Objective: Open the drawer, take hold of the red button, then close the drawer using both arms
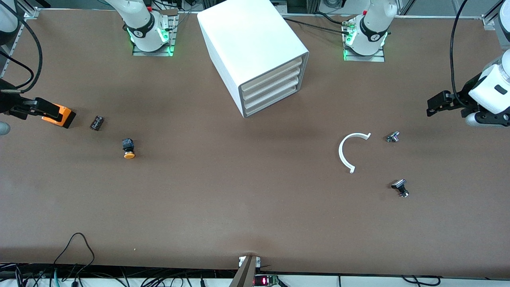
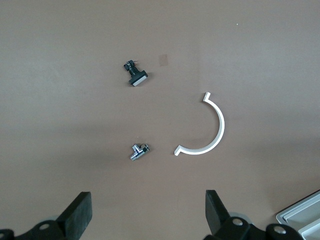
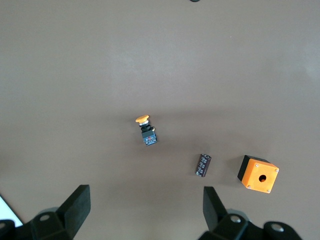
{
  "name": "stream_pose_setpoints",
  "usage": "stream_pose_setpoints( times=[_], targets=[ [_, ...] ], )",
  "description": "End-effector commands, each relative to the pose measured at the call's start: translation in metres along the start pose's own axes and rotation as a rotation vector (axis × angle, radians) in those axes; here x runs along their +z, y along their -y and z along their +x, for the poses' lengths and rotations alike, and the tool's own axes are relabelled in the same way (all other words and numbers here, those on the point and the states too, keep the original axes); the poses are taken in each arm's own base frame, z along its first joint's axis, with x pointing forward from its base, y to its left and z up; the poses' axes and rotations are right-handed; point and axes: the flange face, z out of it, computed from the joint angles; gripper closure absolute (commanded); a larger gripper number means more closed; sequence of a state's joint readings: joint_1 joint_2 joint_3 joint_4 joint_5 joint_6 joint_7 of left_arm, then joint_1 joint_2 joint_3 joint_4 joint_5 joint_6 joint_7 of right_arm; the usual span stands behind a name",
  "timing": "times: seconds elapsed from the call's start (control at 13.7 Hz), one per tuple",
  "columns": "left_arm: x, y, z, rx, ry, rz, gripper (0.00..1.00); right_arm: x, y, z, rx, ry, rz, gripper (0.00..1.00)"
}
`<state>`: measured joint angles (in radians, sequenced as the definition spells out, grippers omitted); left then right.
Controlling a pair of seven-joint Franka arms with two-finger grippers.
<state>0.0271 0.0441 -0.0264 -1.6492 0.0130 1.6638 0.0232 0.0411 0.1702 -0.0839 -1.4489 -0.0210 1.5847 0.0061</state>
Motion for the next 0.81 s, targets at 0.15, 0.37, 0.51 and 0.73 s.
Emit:
stream_pose_setpoints(
  times=[0.15, 0.37, 0.51, 0.73],
  targets=[
    [-0.0059, -0.0003, 0.0013, -0.004, -0.005, -0.019, 0.0, -0.0056, -0.0027, -0.0074, 0.008, 0.002, -0.016, 0.0],
    [-0.0086, -0.0003, 0.0007, -0.006, -0.007, -0.019, 0.0, -0.0063, -0.0025, -0.0074, -0.001, 0.001, -0.014, 0.0],
    [-0.0086, -0.0003, 0.0007, -0.006, -0.007, -0.019, 0.0, -0.0054, -0.0025, -0.0076, -0.003, 0.004, -0.014, 0.0],
    [-0.0102, -0.0038, 0.0005, 0.0, -0.01, -0.019, 0.0, -0.0045, -0.0018, -0.0071, -0.018, 0.006, -0.008, 0.0]
  ],
)
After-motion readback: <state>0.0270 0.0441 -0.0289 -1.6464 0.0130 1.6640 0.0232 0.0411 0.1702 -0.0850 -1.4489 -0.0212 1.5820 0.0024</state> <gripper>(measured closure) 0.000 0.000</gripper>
